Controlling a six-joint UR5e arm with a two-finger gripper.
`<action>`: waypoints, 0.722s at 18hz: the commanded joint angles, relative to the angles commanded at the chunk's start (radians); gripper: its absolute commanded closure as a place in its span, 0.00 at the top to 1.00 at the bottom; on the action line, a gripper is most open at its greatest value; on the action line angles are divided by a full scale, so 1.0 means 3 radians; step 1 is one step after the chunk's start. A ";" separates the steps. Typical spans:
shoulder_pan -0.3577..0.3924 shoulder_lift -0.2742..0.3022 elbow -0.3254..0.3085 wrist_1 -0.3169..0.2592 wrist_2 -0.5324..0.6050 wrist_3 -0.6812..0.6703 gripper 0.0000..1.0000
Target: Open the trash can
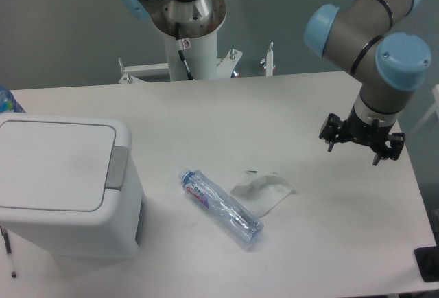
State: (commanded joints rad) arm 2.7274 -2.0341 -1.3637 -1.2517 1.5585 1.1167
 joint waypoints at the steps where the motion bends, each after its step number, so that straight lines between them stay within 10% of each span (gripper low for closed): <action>1: 0.0000 0.0000 0.0000 0.0005 0.0000 0.0000 1.00; 13: -0.0005 0.0010 -0.0102 0.0123 -0.0254 -0.0035 1.00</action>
State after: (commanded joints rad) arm 2.7259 -2.0311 -1.3942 -1.2149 1.4822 1.1061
